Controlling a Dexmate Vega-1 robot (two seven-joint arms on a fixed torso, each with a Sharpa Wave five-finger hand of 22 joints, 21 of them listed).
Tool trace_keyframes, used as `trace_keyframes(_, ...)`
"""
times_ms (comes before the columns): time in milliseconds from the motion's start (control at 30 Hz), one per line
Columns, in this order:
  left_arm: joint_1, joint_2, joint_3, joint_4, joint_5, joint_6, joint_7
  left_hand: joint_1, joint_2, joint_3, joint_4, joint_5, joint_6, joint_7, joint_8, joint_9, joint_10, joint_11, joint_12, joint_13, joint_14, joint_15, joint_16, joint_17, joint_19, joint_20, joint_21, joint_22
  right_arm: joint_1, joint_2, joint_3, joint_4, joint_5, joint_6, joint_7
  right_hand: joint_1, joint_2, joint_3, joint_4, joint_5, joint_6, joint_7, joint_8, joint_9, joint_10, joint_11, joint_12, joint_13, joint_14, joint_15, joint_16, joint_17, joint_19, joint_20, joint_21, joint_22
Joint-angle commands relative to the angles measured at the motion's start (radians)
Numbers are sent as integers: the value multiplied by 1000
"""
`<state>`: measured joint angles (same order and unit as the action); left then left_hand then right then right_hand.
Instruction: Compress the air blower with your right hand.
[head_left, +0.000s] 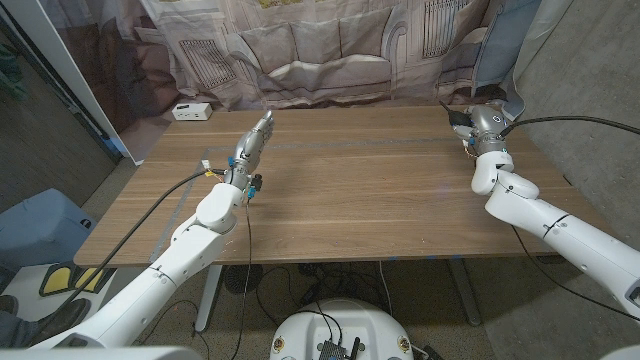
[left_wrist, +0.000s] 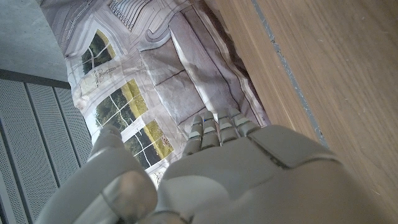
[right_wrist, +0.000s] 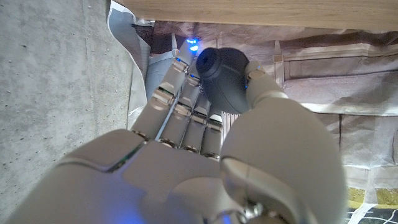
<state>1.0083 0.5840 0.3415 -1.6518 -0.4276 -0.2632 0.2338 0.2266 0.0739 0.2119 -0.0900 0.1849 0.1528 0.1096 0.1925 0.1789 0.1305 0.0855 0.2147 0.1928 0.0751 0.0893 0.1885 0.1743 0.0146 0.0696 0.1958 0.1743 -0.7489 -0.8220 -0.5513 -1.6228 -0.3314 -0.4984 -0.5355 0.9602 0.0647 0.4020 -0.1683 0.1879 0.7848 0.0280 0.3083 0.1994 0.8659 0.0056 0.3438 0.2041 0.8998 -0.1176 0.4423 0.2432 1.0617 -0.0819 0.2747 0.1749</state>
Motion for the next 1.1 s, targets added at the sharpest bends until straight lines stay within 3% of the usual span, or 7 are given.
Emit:
trace_keyframes(33,-5,-8,4,10,4,-7,3,2,7,2,-9,-2,15,-2,0,3,7,0,0,4,9,1,1,5,2,2,3,5,-16,18,21,23,-3,68,-55,30,15,12,2,-5,53,-6,17,1,46,3,11,0,43,-33,18,6,37,-8,17,7)
trace_keyframes(367,-4,-8,3,10,3,-3,5,2,7,3,-9,-2,14,-3,0,3,7,0,-1,4,9,0,0,5,2,1,3,5,-21,26,23,42,-28,112,-101,70,42,17,2,-11,144,-33,36,-2,134,-17,27,-4,123,-64,48,17,85,-30,41,12)
trace_keyframes(567,-8,-11,6,15,1,-3,4,2,8,3,-10,-2,15,-3,0,3,7,-1,-1,4,8,1,0,5,2,1,3,5,-25,28,26,44,-32,124,-104,75,50,19,7,-13,176,-34,42,-3,167,-27,31,-6,168,-82,53,11,112,-40,55,13)
trace_keyframes(833,-14,-15,11,21,1,-4,0,2,8,3,-10,-2,15,-3,-1,3,7,2,-1,4,8,1,0,5,2,1,3,5,-27,31,30,44,-36,130,-106,83,57,17,7,-13,181,-33,39,-4,173,-24,27,-7,172,-79,56,17,117,-43,60,15)
trace_keyframes(1100,-16,-15,11,19,4,-2,4,2,8,4,-11,-2,15,-3,-1,3,6,0,-1,4,8,2,0,5,2,2,3,5,-28,31,34,45,-39,128,-103,71,49,4,15,-13,163,-36,23,-4,155,-20,12,-6,148,-67,38,15,93,-33,55,16)
